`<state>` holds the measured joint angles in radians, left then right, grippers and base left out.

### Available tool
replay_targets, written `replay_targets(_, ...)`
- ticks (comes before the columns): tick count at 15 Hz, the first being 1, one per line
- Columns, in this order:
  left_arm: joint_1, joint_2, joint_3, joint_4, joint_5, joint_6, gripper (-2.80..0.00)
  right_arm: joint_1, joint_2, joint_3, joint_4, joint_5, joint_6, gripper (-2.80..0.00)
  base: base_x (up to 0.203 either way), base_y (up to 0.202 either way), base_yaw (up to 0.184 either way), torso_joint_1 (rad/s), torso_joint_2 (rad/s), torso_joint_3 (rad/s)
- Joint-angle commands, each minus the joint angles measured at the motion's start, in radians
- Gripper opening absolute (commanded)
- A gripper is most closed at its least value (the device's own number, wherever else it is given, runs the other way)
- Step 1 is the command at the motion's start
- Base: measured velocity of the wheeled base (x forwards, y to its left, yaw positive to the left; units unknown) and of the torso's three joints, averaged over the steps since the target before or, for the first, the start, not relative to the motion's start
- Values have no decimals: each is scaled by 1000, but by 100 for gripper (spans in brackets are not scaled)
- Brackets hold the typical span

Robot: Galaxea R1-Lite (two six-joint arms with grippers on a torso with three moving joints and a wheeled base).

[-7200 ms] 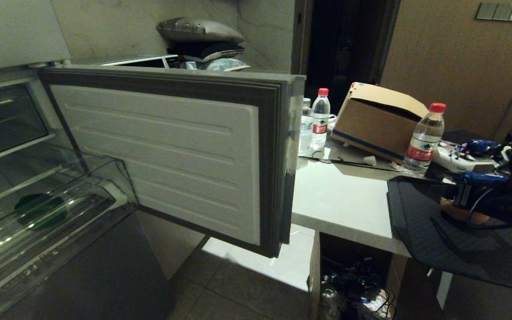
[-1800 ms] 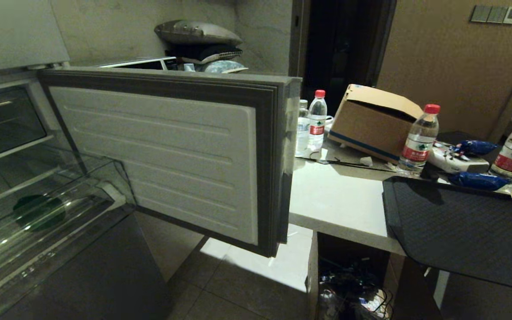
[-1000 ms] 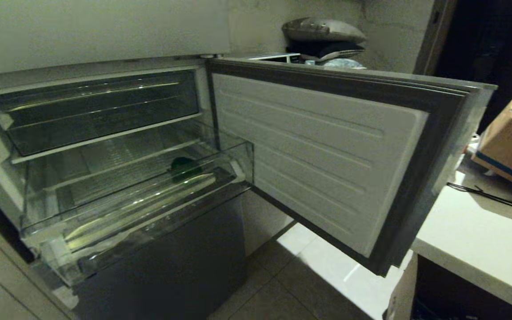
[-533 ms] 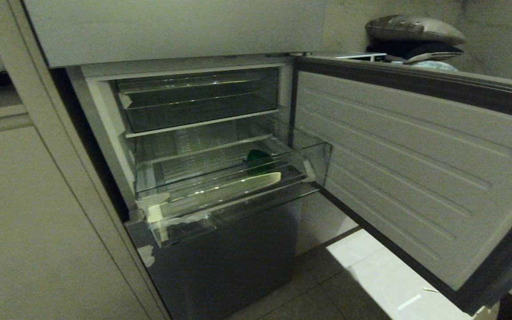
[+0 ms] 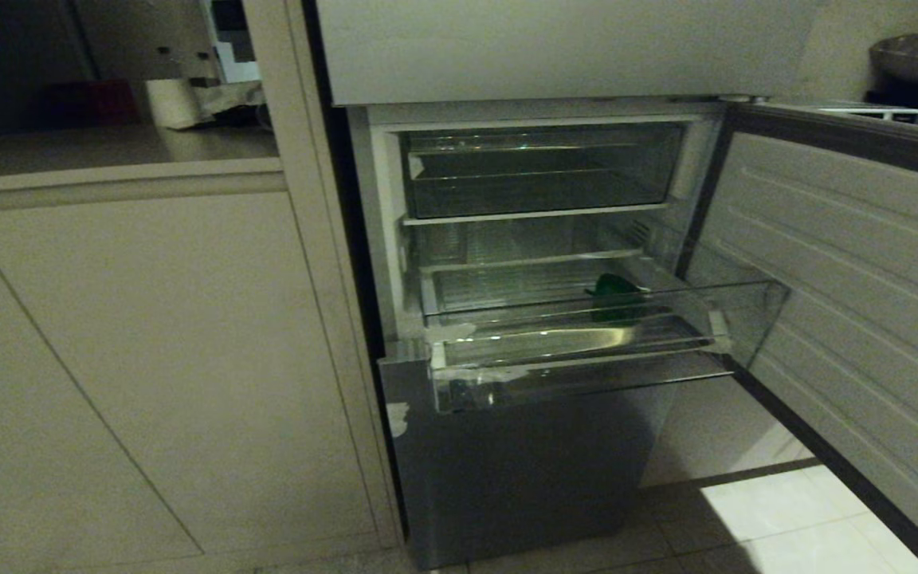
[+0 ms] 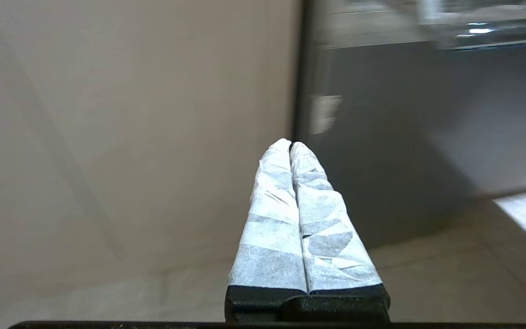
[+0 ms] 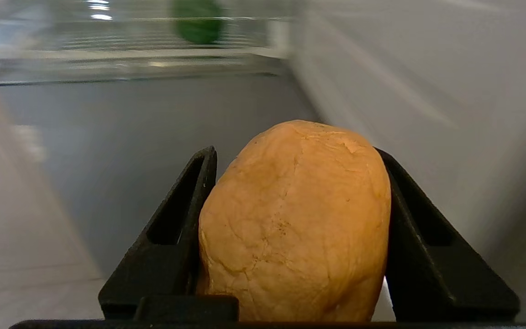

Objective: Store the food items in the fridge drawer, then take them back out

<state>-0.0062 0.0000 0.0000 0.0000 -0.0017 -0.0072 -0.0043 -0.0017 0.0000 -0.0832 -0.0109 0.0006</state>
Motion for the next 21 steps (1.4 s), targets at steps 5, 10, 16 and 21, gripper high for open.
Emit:
replay_targets(5, 0, 2, 0, 0, 0, 0, -280, 0, 2, 31, 0, -1, 13, -280, 1, -5, 166, 5, 1, 3)
replay_targets(10, 0, 2, 0, 0, 0, 0, -280, 0, 176, -105, -27, 4, -13, -280, 0, -1, 17, 0, 0, 0)
replay_targets(16, 0, 1, 0, 0, 0, 0, -280, 18, 886, -549, -93, 143, 87, -280, 0, 0, 0, 0, 0, 0)
replay_targets(21, 0, 0, 0, 0, 0, 0, -280, 97, 1370, -947, -177, 243, 138, -280, 0, 0, 0, 0, 0, 0)
